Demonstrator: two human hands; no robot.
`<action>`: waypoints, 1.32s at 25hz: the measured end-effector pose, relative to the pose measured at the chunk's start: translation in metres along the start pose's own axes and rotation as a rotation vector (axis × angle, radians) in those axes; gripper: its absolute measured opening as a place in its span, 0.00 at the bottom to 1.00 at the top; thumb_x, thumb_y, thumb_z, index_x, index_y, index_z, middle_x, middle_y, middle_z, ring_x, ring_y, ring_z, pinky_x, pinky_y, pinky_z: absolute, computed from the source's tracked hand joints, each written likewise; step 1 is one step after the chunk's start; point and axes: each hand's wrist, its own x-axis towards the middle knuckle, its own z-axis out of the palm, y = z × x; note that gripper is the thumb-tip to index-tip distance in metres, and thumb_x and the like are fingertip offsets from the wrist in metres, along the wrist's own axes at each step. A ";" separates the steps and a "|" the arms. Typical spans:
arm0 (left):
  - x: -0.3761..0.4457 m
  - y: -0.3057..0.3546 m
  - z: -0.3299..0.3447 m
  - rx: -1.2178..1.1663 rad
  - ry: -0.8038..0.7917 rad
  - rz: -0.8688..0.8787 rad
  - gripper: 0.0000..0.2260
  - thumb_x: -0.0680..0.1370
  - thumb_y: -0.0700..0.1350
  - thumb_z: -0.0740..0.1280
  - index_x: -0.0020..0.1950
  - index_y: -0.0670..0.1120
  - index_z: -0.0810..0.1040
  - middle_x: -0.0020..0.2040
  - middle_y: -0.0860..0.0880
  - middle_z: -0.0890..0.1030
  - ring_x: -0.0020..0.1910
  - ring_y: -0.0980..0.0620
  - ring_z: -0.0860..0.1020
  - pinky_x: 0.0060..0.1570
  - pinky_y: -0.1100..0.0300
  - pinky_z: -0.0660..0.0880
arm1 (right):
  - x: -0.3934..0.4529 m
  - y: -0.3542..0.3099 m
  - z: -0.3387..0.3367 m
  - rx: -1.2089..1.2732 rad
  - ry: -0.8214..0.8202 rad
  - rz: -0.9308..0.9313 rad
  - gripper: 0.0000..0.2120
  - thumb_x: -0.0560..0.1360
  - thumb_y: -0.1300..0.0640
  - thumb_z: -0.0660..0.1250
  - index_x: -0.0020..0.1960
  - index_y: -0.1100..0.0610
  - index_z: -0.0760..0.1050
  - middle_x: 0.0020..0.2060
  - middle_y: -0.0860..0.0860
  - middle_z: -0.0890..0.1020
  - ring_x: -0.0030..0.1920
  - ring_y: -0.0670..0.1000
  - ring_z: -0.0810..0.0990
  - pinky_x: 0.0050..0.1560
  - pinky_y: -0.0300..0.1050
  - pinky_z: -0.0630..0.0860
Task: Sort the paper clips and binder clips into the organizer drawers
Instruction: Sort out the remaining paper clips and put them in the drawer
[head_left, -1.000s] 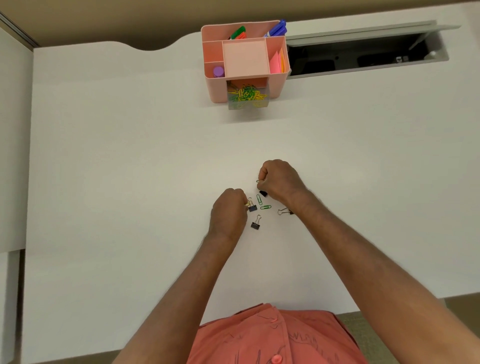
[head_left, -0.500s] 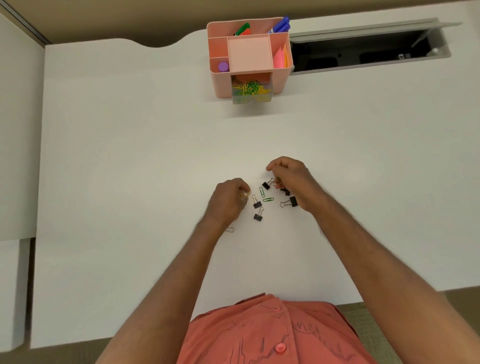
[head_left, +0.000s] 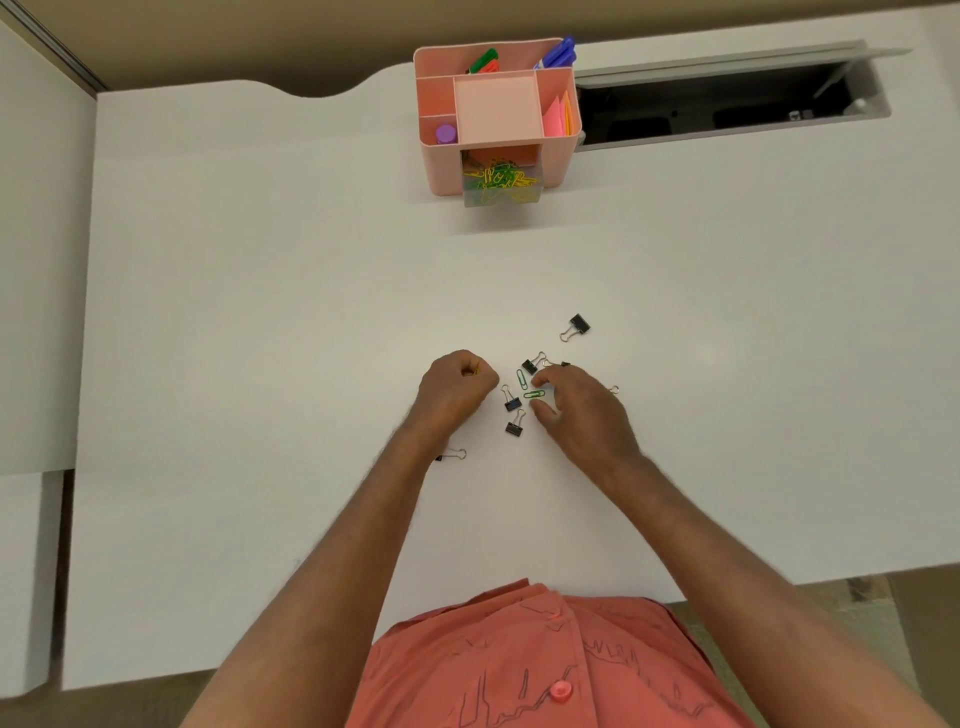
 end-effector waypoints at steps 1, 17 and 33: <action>0.001 0.002 0.005 0.075 0.011 0.033 0.03 0.73 0.44 0.67 0.41 0.47 0.79 0.36 0.55 0.78 0.36 0.55 0.75 0.36 0.63 0.71 | -0.001 -0.001 0.002 -0.044 0.012 -0.014 0.07 0.78 0.53 0.70 0.56 0.49 0.78 0.46 0.42 0.78 0.46 0.48 0.76 0.44 0.45 0.72; 0.015 0.037 0.045 0.603 0.008 0.004 0.08 0.71 0.35 0.64 0.45 0.40 0.82 0.44 0.45 0.84 0.44 0.44 0.82 0.40 0.56 0.77 | 0.012 -0.008 -0.011 -0.181 -0.172 0.113 0.03 0.74 0.56 0.70 0.46 0.55 0.77 0.45 0.50 0.81 0.44 0.55 0.79 0.43 0.48 0.75; -0.012 0.063 0.034 0.372 -0.017 0.350 0.10 0.77 0.35 0.64 0.53 0.44 0.83 0.49 0.50 0.83 0.45 0.53 0.81 0.43 0.60 0.79 | 0.023 -0.018 -0.022 1.680 -0.265 0.712 0.12 0.79 0.64 0.57 0.55 0.64 0.78 0.45 0.58 0.84 0.43 0.52 0.84 0.46 0.46 0.84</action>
